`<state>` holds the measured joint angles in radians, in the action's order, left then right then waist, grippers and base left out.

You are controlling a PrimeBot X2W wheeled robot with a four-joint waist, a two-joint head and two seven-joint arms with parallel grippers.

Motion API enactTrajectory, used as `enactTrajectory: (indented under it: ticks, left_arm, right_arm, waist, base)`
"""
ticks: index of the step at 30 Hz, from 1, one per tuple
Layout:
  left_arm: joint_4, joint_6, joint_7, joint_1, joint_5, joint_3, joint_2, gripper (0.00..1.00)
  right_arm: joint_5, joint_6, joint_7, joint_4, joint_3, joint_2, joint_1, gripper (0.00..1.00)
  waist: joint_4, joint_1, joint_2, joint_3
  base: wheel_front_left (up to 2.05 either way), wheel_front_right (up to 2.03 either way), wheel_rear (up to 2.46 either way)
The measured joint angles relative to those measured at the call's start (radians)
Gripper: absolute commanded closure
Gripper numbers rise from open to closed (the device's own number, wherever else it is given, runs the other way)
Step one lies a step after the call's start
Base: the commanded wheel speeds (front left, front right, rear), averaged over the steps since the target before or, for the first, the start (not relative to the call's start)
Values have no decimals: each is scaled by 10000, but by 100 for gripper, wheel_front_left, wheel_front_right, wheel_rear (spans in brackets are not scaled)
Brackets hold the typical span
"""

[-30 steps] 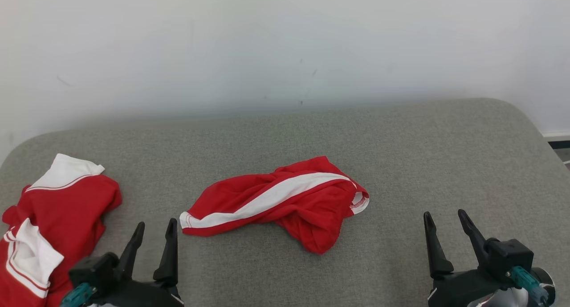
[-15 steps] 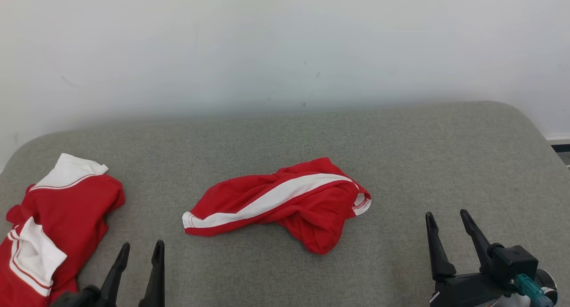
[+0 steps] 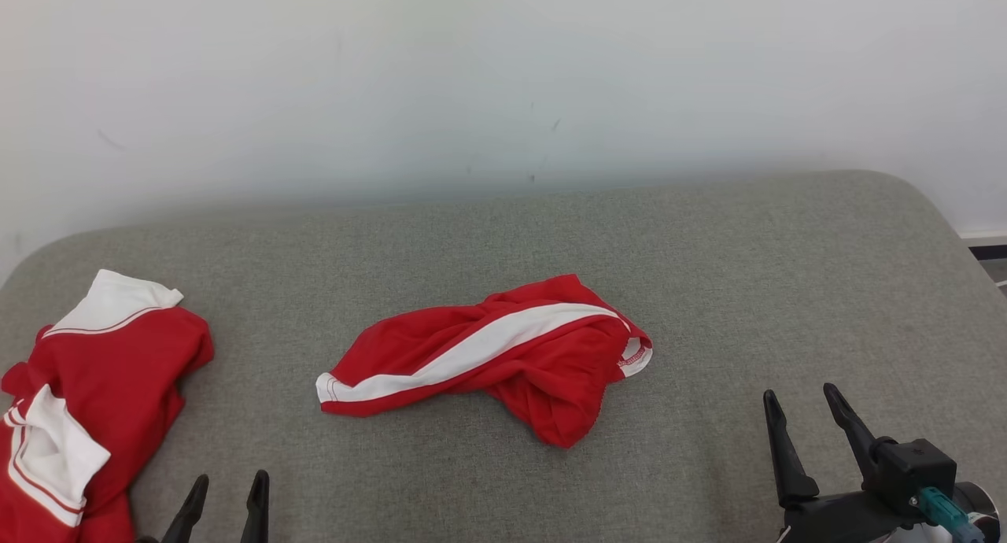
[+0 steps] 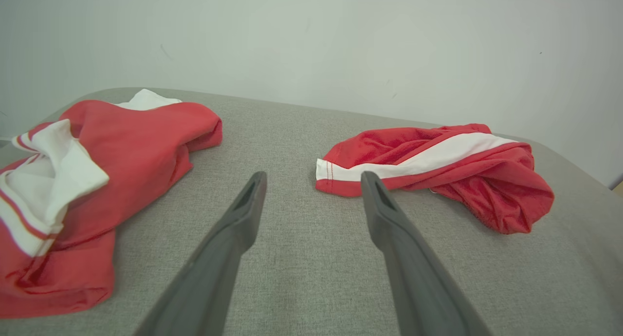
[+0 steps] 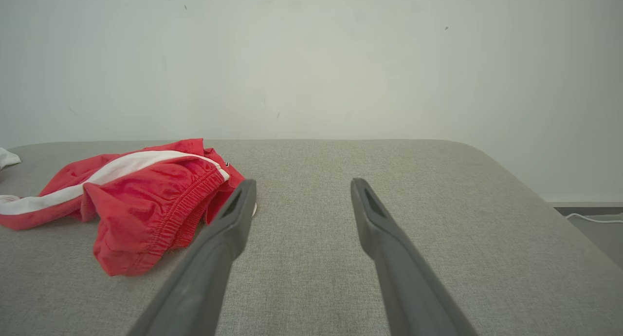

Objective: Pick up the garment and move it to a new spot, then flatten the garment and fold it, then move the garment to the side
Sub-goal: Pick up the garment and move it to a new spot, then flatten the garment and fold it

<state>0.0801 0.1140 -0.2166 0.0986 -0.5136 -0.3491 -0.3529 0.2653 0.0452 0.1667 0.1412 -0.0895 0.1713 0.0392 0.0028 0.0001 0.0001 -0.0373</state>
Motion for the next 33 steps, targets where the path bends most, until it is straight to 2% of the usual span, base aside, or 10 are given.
enactTrajectory:
  ticks: [21,28,33]
  left_arm:
    - [-161,12,525,-50,42,-77,25,0]
    - [483,-174,1806,-1264,-144,-309,38,0]
    - [1093,-88,3003,-2357,-134,-420,29,0]
  right_arm:
    - [8,73,-445,157,-134,-151,-42,0]
    - [236,52,-1496,228,-268,-203,-68,0]
    - [247,-324,-2522,178,-702,-35,-675,0]
  waist:
    - [-62,0,0,255]
    - [125,0,-1,431]
    - [258,0,-1,692]
  base:
    - [0,0,0]
    - [0,0,0]
    - [0,0,0]
